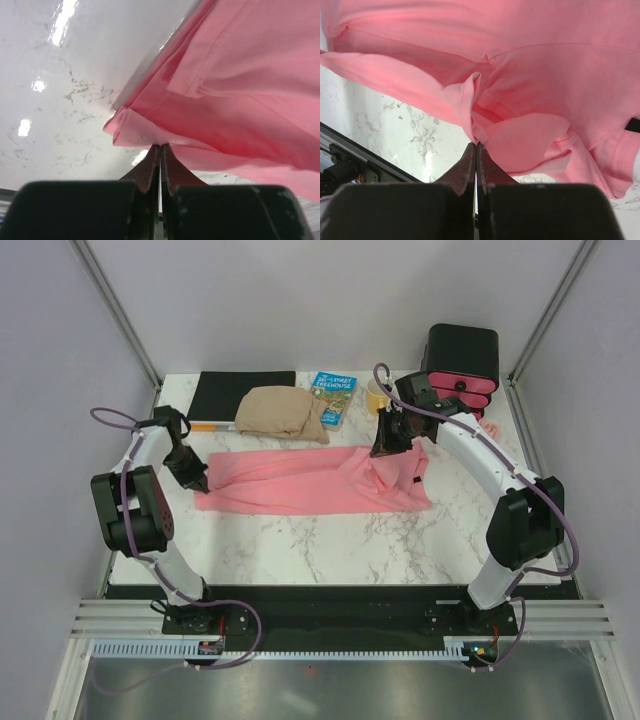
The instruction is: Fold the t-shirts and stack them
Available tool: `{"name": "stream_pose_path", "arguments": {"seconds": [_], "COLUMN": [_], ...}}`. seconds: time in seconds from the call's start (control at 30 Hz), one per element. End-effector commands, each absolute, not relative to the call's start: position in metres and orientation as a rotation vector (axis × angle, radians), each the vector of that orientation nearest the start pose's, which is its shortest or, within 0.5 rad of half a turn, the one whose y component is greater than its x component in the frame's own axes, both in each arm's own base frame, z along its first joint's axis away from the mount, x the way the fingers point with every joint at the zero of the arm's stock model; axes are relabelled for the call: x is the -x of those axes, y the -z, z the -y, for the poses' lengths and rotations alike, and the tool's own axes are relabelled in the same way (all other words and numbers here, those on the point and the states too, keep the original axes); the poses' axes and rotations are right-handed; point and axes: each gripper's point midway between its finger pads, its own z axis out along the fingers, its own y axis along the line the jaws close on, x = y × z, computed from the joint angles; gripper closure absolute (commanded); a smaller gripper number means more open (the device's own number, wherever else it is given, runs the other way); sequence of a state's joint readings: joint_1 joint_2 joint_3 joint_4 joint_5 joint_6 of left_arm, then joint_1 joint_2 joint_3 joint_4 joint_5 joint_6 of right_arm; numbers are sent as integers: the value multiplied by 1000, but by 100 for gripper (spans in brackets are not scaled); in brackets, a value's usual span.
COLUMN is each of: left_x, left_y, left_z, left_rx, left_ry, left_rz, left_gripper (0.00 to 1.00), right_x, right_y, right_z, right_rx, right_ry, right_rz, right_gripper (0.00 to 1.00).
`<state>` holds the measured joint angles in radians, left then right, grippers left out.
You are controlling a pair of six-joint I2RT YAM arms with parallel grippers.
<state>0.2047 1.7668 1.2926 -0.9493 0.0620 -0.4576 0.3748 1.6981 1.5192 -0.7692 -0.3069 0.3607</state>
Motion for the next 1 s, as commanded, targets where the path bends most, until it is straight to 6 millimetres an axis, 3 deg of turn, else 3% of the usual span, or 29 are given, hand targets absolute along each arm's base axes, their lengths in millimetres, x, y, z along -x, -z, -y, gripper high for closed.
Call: {"name": "stream_pose_path", "arguments": {"seconds": [0.0,0.4,0.77,0.97], "left_x": [-335,-359,-366,-366], "left_y": [-69,-65,-71,-69], "left_z": [-27,-3,-17,-22], "left_rx": [840,684,703,702], "left_ry": [183,174,44,0], "left_rz": [-2862,-2903,-2872,-2881], "left_gripper": [98,98,98,98], "right_x": [-372,-386,-401,-406], "right_y": [-181,-179,-195,-185], "right_z": [-207,-204,-201,-193], "right_rx": [194,195,221,214], "right_ry": [-606,-541,-497,-451], "right_rz": [-2570,-2560,-2488,-2502], "right_gripper": [100,100,100,100]}}
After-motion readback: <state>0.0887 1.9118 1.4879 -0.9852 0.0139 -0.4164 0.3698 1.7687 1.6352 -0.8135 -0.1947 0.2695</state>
